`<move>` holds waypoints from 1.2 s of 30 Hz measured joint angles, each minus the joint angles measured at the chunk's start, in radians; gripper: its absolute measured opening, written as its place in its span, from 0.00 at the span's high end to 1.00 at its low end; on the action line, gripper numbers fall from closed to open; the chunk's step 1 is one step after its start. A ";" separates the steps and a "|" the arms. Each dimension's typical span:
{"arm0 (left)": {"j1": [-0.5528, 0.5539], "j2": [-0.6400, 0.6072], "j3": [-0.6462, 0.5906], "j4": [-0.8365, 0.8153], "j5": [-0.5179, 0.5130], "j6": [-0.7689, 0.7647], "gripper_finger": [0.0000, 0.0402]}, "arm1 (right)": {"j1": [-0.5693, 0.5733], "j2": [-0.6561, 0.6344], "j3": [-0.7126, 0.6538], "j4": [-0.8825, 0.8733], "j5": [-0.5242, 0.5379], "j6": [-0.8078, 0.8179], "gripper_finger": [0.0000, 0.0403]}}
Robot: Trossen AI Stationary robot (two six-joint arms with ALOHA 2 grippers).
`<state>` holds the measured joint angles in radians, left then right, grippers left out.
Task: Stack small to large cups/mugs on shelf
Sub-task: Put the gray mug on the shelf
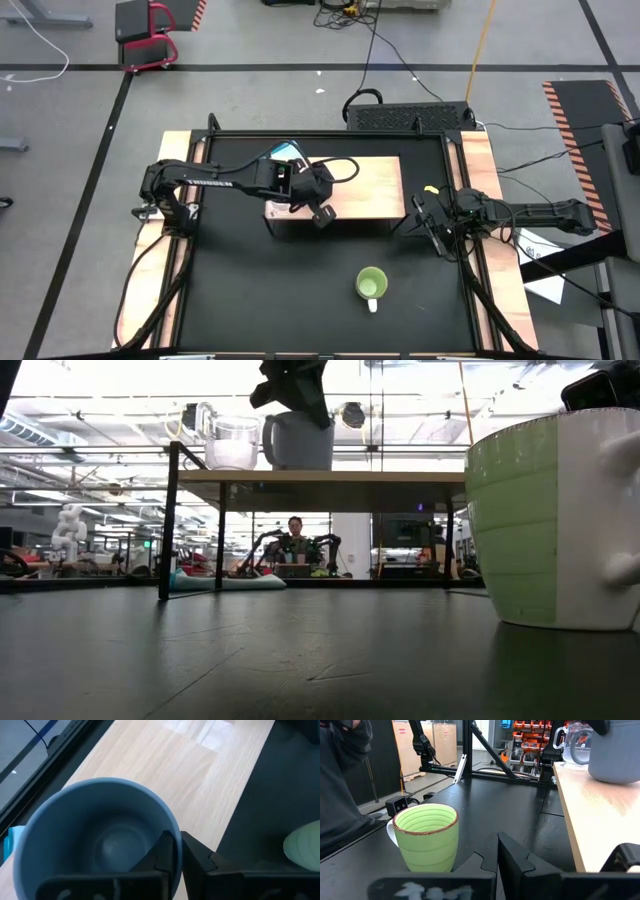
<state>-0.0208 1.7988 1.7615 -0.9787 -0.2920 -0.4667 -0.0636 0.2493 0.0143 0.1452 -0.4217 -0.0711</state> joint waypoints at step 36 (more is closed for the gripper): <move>0.000 -0.001 0.001 0.049 0.062 0.023 0.92 | 0.000 0.000 0.000 -0.008 0.000 0.006 1.00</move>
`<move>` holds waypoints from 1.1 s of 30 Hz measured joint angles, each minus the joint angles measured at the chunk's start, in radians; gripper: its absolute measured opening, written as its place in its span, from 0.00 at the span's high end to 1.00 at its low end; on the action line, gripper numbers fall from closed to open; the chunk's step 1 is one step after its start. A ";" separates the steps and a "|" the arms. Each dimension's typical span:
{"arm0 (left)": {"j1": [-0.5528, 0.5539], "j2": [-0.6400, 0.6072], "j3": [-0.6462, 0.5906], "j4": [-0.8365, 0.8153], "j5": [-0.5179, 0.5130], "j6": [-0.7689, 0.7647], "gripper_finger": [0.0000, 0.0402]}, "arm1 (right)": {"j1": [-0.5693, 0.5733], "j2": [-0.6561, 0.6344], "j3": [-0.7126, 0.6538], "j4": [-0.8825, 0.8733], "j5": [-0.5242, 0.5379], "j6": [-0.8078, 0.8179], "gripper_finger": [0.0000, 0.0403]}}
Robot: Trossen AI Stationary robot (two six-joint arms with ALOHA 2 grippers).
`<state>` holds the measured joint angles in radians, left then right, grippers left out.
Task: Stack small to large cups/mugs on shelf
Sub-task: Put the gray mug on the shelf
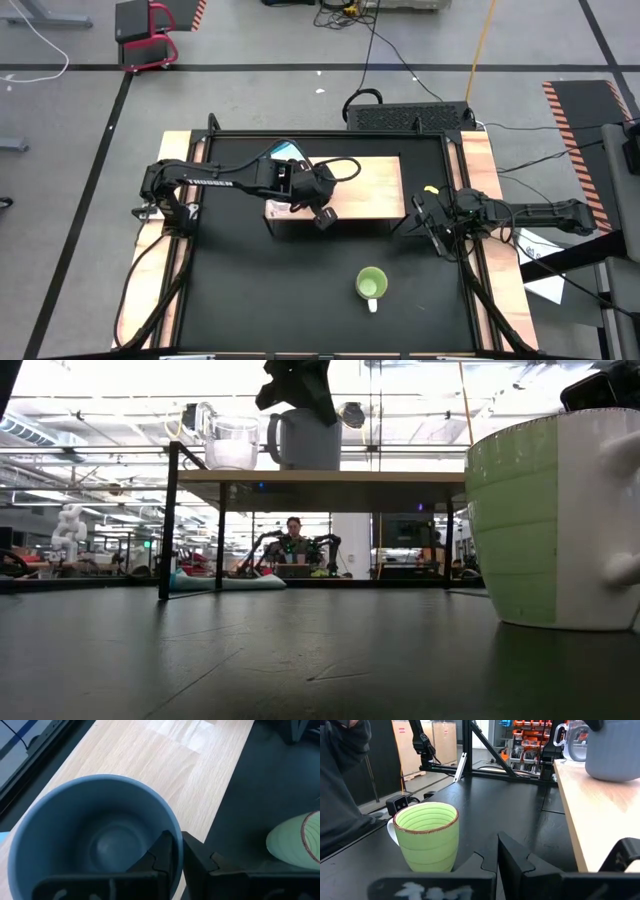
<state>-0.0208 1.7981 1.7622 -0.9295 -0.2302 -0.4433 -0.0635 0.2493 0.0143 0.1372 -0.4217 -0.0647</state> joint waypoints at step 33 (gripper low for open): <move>0.021 0.002 -0.001 -0.009 -0.005 0.028 0.82 | 0.000 0.000 0.000 -0.015 0.000 0.000 1.00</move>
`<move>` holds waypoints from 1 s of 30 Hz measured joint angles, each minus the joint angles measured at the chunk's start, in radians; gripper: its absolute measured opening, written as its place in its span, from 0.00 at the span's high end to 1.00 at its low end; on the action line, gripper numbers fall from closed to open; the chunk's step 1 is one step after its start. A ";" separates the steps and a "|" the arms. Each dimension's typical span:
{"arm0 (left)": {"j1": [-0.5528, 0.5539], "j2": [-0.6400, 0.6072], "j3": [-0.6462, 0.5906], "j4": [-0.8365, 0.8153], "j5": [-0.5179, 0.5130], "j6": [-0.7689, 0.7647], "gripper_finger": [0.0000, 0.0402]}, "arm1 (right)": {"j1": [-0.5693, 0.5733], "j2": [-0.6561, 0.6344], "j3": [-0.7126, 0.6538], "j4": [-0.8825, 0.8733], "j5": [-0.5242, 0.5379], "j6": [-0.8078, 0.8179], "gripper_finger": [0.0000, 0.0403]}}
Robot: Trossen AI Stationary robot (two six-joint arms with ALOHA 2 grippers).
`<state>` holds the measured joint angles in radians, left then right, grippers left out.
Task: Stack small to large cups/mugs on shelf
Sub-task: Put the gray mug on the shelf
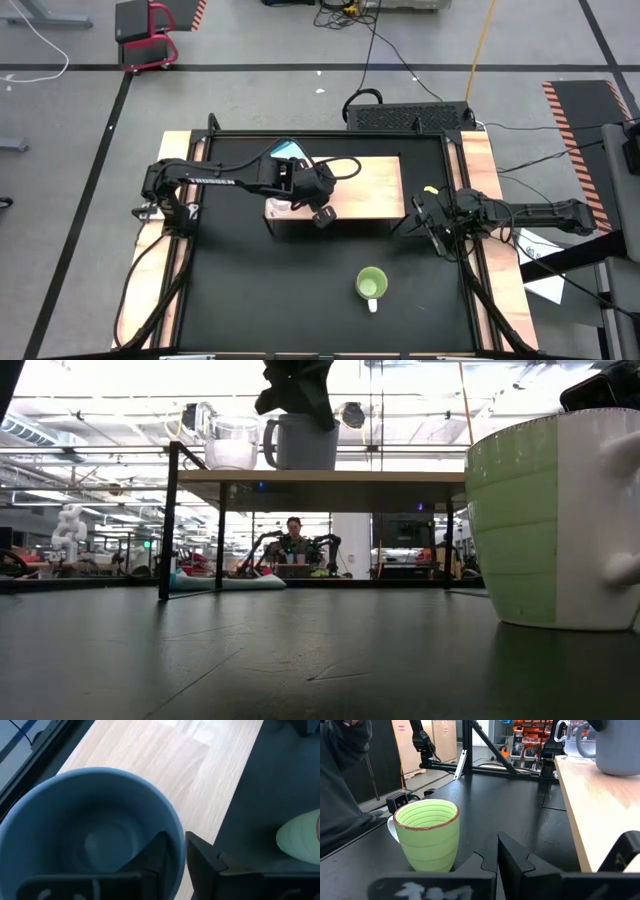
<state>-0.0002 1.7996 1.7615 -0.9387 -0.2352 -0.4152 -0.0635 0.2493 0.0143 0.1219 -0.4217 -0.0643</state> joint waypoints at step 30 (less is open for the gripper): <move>0.025 -0.002 0.158 -0.046 0.052 0.038 0.79 | 0.000 0.000 0.000 -0.014 0.000 0.000 1.00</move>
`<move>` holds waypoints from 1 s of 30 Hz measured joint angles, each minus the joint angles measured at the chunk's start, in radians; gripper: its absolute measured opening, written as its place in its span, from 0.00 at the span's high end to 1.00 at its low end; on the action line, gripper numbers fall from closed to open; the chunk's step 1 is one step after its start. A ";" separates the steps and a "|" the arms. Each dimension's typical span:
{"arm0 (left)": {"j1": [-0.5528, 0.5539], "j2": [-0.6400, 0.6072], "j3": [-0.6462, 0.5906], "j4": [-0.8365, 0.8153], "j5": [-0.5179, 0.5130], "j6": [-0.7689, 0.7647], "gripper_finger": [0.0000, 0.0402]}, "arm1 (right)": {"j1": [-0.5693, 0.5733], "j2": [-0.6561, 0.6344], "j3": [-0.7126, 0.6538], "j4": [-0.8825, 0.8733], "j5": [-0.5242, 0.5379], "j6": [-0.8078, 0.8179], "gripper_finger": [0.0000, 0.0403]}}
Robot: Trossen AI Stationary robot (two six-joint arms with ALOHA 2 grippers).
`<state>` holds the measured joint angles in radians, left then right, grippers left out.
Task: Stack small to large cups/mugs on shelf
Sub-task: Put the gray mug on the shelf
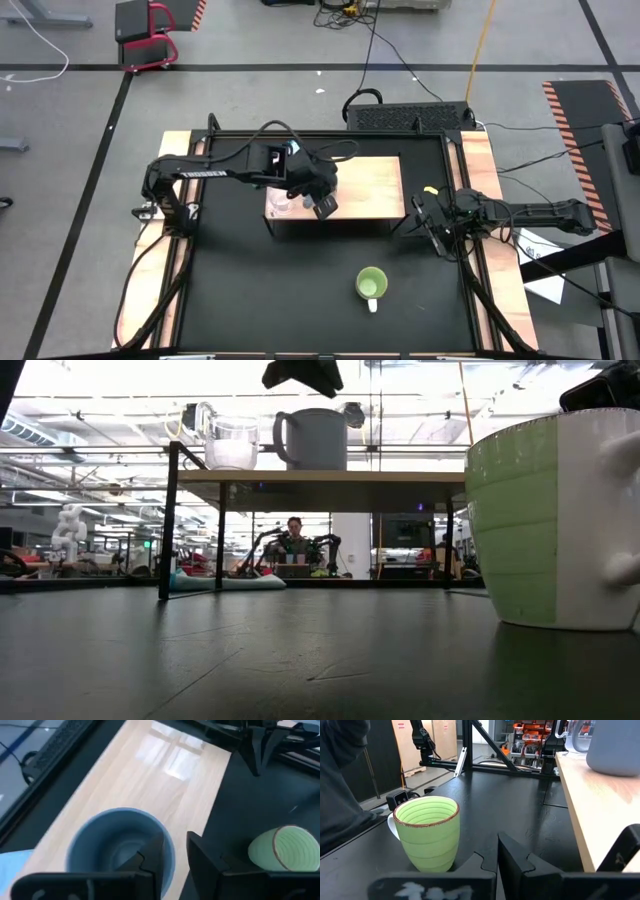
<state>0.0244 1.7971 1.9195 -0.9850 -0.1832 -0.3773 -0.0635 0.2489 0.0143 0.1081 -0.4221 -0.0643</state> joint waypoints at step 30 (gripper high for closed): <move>0.000 -0.001 0.004 -0.173 0.052 0.131 0.89 | 0.000 0.000 0.000 -0.008 0.000 0.000 1.00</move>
<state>0.0246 1.7962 1.9232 -1.1576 -0.1314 -0.2462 -0.0635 0.2489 0.0143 0.1001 -0.4221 -0.0643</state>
